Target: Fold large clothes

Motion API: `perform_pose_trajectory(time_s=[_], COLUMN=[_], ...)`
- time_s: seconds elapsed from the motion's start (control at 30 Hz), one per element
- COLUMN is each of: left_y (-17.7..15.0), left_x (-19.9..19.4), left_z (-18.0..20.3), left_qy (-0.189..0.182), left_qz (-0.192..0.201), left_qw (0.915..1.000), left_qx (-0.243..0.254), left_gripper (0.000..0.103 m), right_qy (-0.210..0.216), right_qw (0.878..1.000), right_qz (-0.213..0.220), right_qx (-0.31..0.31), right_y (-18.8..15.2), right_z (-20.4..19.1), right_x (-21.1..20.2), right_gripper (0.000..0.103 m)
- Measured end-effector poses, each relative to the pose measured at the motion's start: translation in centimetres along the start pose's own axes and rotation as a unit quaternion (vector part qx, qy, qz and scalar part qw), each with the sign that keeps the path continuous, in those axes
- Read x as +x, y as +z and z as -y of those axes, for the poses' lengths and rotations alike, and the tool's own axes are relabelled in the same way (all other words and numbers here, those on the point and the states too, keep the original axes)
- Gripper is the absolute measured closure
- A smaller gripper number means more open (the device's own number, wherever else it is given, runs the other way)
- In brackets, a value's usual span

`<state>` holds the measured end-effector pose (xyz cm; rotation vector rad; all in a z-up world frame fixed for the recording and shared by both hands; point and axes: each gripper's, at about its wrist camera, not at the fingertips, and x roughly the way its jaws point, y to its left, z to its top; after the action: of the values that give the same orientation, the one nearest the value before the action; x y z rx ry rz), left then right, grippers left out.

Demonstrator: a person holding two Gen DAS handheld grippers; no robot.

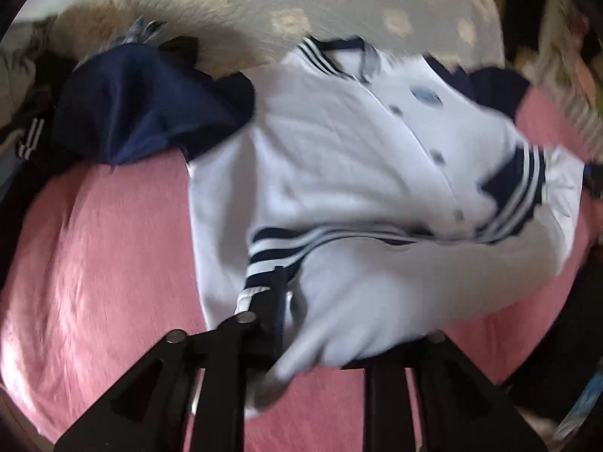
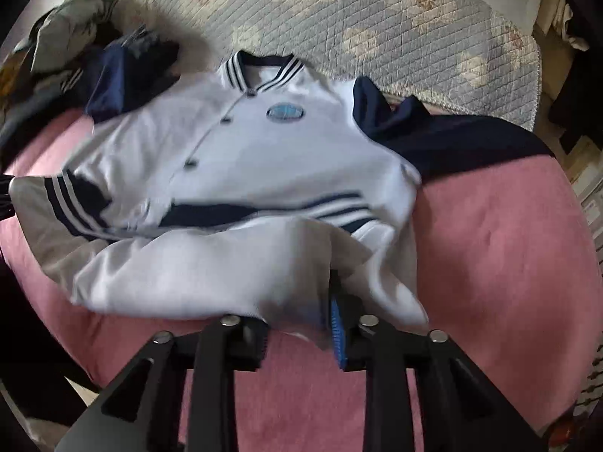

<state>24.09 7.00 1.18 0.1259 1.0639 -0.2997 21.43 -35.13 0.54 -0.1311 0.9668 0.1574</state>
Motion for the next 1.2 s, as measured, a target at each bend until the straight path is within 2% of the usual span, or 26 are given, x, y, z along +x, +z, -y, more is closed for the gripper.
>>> perform_pose_trajectory(time_s=[0.03,0.1,0.17,0.23,0.27,0.3,0.37,0.4,0.43,0.5,0.67,0.7,0.77,0.8,0.83,0.87,0.9,0.93,0.97,1.0,1.03,1.07,1.1,1.13,1.2], left_y=[0.8,2.9,4.0,4.2,4.2,4.2,4.0,3.9,3.8,3.6,4.1,4.2,4.3,4.3,4.3,4.1,3.9,3.8,3.7,3.4,3.0,2.5,2.0,1.5,1.0], left_x=[0.3,1.2,2.1,2.9,3.4,4.1,5.0,5.1,5.2,5.4,7.1,7.3,8.1,8.7,9.1,9.3,9.3,8.9,8.2,6.8,5.5,3.8,1.8,0.6,-1.1], left_z=[-0.4,-1.2,-2.1,-3.5,-4.1,-4.7,-5.4,-5.6,-5.9,-6.6,-8.4,-8.6,-9.0,-9.2,-9.3,-9.4,-9.3,-9.0,-8.7,-8.5,-8.4,-8.1,-7.6,-7.3,-6.5], left_qy=[0.000,0.006,0.025,0.026,0.024,0.025,0.026,0.029,0.029,0.014,-0.014,-0.028,-0.079,-0.107,-0.115,-0.116,-0.124,-0.128,-0.113,-0.117,-0.126,-0.134,-0.127,-0.115,-0.067], left_qz=[0.002,0.020,0.048,0.074,0.075,0.067,0.062,0.066,0.070,0.083,0.098,0.102,0.098,0.085,0.077,0.072,0.070,0.072,0.083,0.101,0.120,0.145,0.164,0.176,0.191], left_qw=[1.0000,0.9997,0.9984,0.9960,0.9954,0.9955,0.9960,0.9960,0.9956,0.9938,0.9872,0.9856,0.9836,0.9824,0.9814,0.9806,0.9797,0.9795,0.9807,0.9779,0.9737,0.9691,0.9681,0.9691,0.9737], left_qx=[-0.008,-0.009,-0.017,-0.044,-0.055,-0.063,-0.058,-0.054,-0.054,-0.073,-0.125,-0.132,-0.129,-0.127,-0.133,-0.141,-0.142,-0.138,-0.136,-0.141,-0.147,-0.148,-0.140,-0.130,-0.105], left_gripper=[0.069,0.055,0.044,0.042,0.041,0.035,0.029,0.029,0.028,0.018,0.017,0.017,0.017,0.020,0.026,0.048,0.078,0.087,0.091,0.093,0.093,0.093,0.093,0.093,0.092], right_qy=[-0.009,-0.022,-0.025,-0.027,-0.029,-0.032,-0.037,-0.045,-0.046,-0.035,0.001,0.009,0.028,0.039,0.033,0.015,0.021,0.031,0.048,0.066,0.086,0.090,0.090,0.089,0.051], right_qw=[1.000,1.000,1.000,1.000,0.999,0.999,0.998,0.997,0.996,0.995,0.990,0.989,0.991,0.992,0.992,0.991,0.990,0.989,0.986,0.982,0.977,0.972,0.969,0.967,0.972], right_qz=[-0.001,-0.002,-0.003,0.008,0.013,0.026,0.043,0.047,0.055,0.073,0.083,0.075,0.043,0.013,-0.007,-0.026,-0.025,-0.012,0.016,0.048,0.079,0.113,0.141,0.177,0.199], right_qx=[-0.007,-0.008,0.002,0.009,0.012,0.016,0.032,0.042,0.047,0.065,0.118,0.125,0.126,0.122,0.121,0.128,0.138,0.146,0.157,0.169,0.180,0.185,0.180,0.162,0.118], right_y=[1.1,3.7,5.4,6.8,7.2,7.5,7.8,7.7,7.5,6.6,3.1,2.5,1.7,1.5,1.4,1.5,1.5,1.6,1.8,2.0,2.1,2.3,2.6,3.1,4.5], right_z=[0.2,0.9,1.7,2.3,2.6,2.8,3.3,3.8,4.1,5.1,8.1,8.5,8.9,9.1,9.2,9.5,9.8,9.9,10.2,10.5,10.8,10.8,10.7,10.1,8.5], right_x=[0.5,2.4,4.2,5.7,6.1,6.5,6.7,6.5,6.1,4.9,2.5,2.7,3.7,5.2,6.4,7.7,8.0,7.7,6.7,5.5,4.4,3.2,2.2,0.9,0.1], right_gripper=[0.071,0.071,0.067,0.051,0.048,0.045,0.033,0.022,0.020,0.020,0.018,0.018,0.018,0.018,0.018,0.018,0.018,0.032,0.050,0.093,0.095,0.096,0.096,0.096,0.096])
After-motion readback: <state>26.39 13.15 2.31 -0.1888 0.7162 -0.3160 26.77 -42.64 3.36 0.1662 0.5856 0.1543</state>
